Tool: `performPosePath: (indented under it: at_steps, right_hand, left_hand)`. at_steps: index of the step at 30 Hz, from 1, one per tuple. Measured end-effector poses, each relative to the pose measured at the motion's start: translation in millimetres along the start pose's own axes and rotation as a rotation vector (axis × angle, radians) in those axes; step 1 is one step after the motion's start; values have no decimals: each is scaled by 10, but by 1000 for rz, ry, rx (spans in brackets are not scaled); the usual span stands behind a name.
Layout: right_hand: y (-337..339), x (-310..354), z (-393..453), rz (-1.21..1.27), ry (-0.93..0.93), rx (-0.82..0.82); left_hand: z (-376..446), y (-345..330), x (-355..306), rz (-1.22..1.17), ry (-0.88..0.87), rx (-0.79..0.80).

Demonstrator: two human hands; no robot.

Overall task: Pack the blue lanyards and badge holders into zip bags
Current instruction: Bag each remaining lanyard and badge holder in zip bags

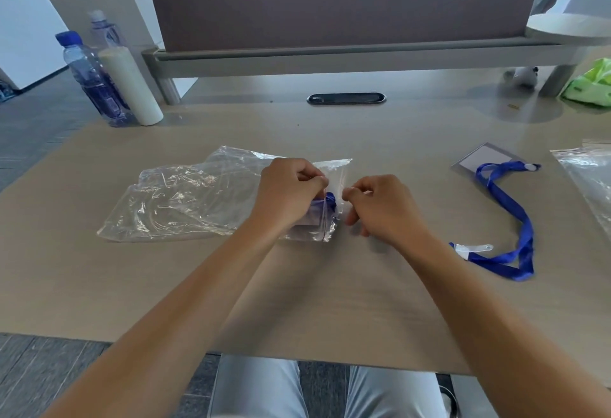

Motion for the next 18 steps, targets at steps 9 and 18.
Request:
performPosePath:
  at_steps: [9, 18]
  right_hand:
    - [-373, -97, -338, 265, -105, 298]
    - [-457, -187, -324, 309, -140, 187]
  left_hand:
    - [593, -250, -187, 408, -206, 234]
    - [903, -616, -165, 412, -191, 440]
Point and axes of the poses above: each hand's wrist, its own z-axis towards the middle knuckle, its own y-axis out of the back of the hand, x = y × z, the point moved 10 cm from there along z, towards the middle knuckle, and after that the axes turned 8 degrees about x, right-handed, at the moved point
